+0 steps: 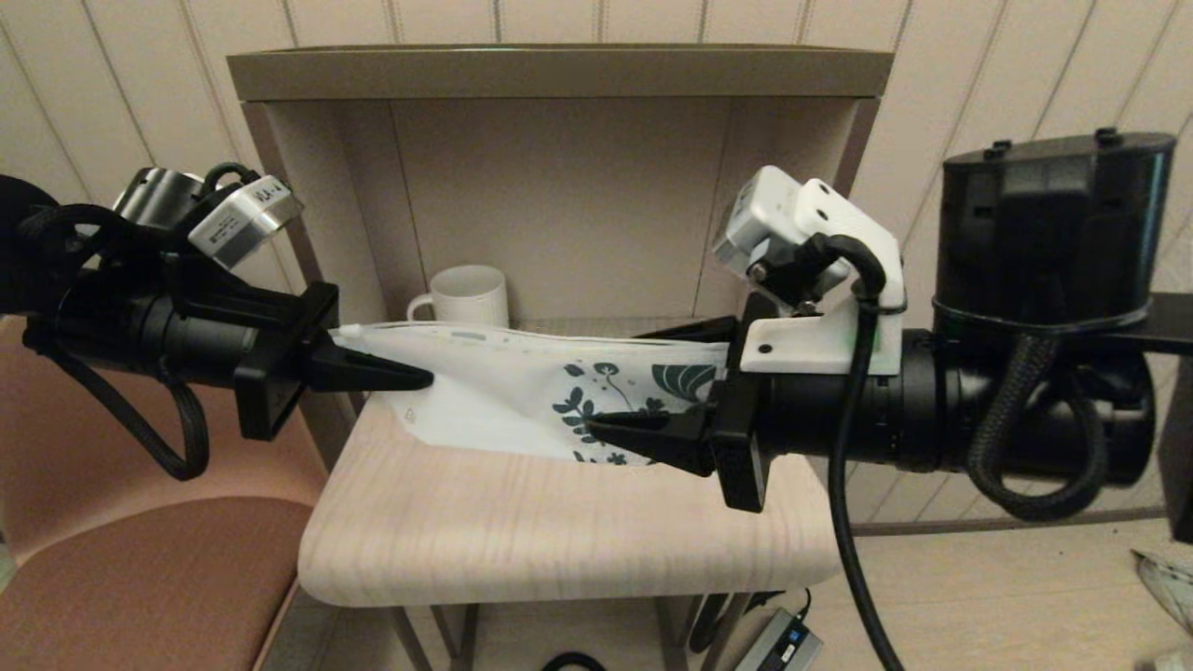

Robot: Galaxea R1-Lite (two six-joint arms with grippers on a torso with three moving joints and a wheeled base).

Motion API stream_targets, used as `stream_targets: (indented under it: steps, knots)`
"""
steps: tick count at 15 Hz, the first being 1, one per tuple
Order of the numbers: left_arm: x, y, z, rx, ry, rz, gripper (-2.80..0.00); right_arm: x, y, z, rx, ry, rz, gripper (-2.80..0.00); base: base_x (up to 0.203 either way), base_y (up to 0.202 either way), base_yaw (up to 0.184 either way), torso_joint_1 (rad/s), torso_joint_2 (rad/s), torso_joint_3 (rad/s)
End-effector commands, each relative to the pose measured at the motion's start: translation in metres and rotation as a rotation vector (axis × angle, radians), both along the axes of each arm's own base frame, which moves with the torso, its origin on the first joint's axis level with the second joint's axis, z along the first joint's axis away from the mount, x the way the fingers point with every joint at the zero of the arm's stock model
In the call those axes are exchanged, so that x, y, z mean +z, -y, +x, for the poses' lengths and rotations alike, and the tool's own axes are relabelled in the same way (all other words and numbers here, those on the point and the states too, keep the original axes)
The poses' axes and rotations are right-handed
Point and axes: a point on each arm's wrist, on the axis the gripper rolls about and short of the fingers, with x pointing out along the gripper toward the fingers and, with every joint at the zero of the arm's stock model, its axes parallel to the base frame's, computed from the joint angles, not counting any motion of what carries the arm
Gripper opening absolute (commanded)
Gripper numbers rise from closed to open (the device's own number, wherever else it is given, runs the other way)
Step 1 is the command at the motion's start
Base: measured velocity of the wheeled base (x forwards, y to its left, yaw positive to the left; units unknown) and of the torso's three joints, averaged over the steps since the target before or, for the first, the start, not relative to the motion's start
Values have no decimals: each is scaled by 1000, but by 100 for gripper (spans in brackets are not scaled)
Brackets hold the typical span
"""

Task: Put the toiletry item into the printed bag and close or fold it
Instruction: Hand it to the other hand, then close the strorage bag and place it on the desk

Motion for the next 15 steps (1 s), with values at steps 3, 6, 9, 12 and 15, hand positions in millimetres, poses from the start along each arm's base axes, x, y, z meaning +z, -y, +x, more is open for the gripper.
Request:
stream_targets:
  steps: [3,6,9,12,15]
  knots:
    - [-15,2,17,4,-4,5,-280,21,18,-10,-21,57,51,0,0,0,0,0,0,0]
    - [-23,2,17,19,-23,29,-280,39,22,-15,-23,77,71,0,0,0,0,0,0,0]
    - [-26,2,15,12,-22,32,-280,56,28,-25,-14,66,62,0,0,0,0,0,0,0]
    - [-26,4,13,27,-12,65,-280,48,15,-21,11,34,32,-280,0,0,0,0,0,0]
    - [-22,18,9,19,45,128,-280,50,0,-22,58,-27,-30,-280,0,0,0,0,0,0]
